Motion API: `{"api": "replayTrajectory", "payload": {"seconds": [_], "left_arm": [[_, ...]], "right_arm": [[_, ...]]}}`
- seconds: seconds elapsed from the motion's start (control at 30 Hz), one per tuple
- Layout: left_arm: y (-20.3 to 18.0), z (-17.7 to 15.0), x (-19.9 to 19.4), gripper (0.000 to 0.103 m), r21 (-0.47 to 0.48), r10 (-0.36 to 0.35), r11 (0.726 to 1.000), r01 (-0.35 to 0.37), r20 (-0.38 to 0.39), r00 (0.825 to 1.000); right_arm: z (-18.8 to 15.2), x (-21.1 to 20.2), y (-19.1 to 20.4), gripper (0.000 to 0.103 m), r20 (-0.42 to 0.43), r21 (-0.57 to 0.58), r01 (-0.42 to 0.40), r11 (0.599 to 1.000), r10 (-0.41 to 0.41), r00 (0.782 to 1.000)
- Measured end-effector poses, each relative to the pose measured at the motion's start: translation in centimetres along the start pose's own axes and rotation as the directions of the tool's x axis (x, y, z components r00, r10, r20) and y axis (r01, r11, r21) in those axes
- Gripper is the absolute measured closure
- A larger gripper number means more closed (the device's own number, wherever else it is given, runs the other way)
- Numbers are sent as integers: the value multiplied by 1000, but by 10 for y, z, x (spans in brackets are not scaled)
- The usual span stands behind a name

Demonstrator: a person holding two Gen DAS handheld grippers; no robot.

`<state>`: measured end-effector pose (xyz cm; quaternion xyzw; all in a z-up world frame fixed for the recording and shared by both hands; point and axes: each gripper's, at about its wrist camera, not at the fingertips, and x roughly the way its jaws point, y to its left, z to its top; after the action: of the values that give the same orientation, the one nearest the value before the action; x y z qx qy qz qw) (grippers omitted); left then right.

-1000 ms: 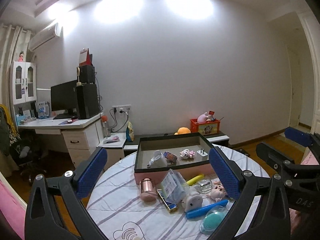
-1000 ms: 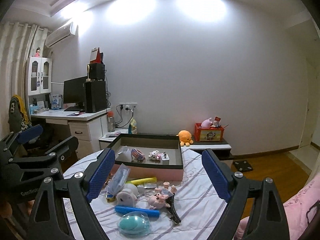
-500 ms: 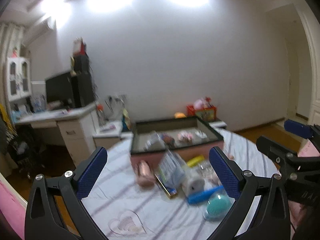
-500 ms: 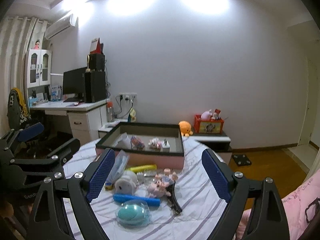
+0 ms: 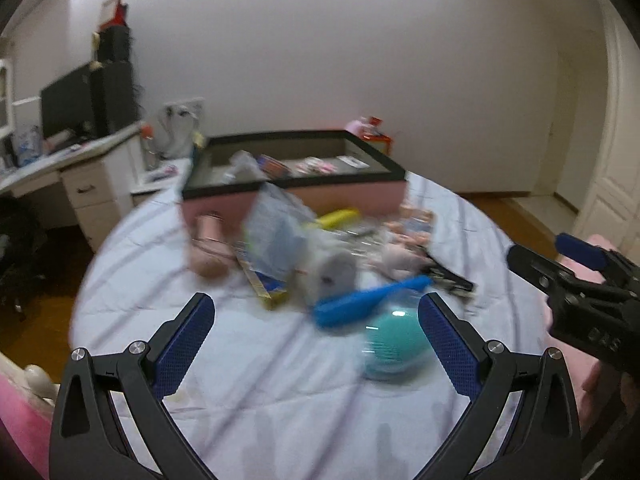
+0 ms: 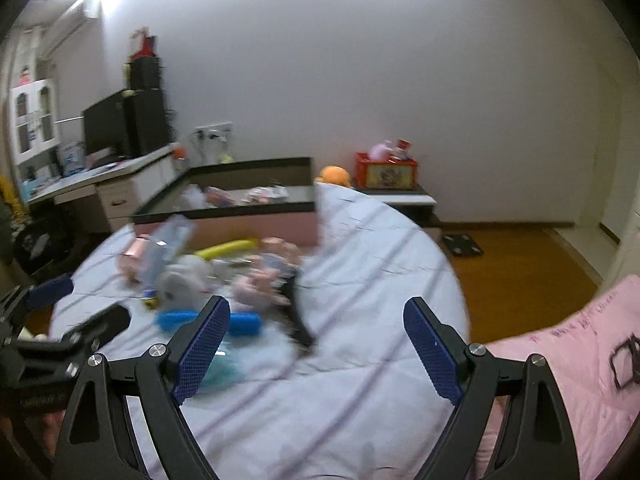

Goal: Organize rigid objects
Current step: 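Reach the left tool to the teal brush case while the right tool reaches the doll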

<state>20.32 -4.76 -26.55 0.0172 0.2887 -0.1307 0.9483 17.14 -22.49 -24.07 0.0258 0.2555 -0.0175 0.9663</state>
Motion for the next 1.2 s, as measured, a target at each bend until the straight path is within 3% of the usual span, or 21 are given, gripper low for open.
{"api": "replayTrajectory", "payload": {"seconds": [0.17, 0.43, 0.53, 0.6, 0.67, 0.93, 1.2], "left_arm": [[-29, -2, 22, 0, -11, -38, 999, 37, -72, 997], [-51, -12, 55, 2, 50, 51, 998, -43, -163, 985], [-50, -12, 63, 8, 43, 37, 999, -29, -195, 980], [-52, -10, 64, 15, 56, 25, 998, -14, -196, 980], [-54, -10, 64, 39, 67, -5, 998, 18, -189, 982], [-38, -8, 40, 39, 47, -43, 998, 51, -163, 986], [9, 10, 26, 39, 6, 58, 998, -58, -109, 992]], "right_arm": [[-5, 4, -27, 13, -20, 37, 28, 999, -28, 999], [-16, 24, -46, 13, -72, 65, 3, 998, 2, 997], [-19, 32, -47, 13, -87, 71, -18, 997, 24, 996], [-19, 36, -46, 13, -93, 66, -26, 998, 32, 995], [-19, 38, -44, 13, -96, 66, -38, 997, 44, 994], [-15, 40, -35, 13, -95, 62, -54, 997, 60, 994], [3, 55, -6, 13, -104, 23, -87, 996, 89, 991]]}}
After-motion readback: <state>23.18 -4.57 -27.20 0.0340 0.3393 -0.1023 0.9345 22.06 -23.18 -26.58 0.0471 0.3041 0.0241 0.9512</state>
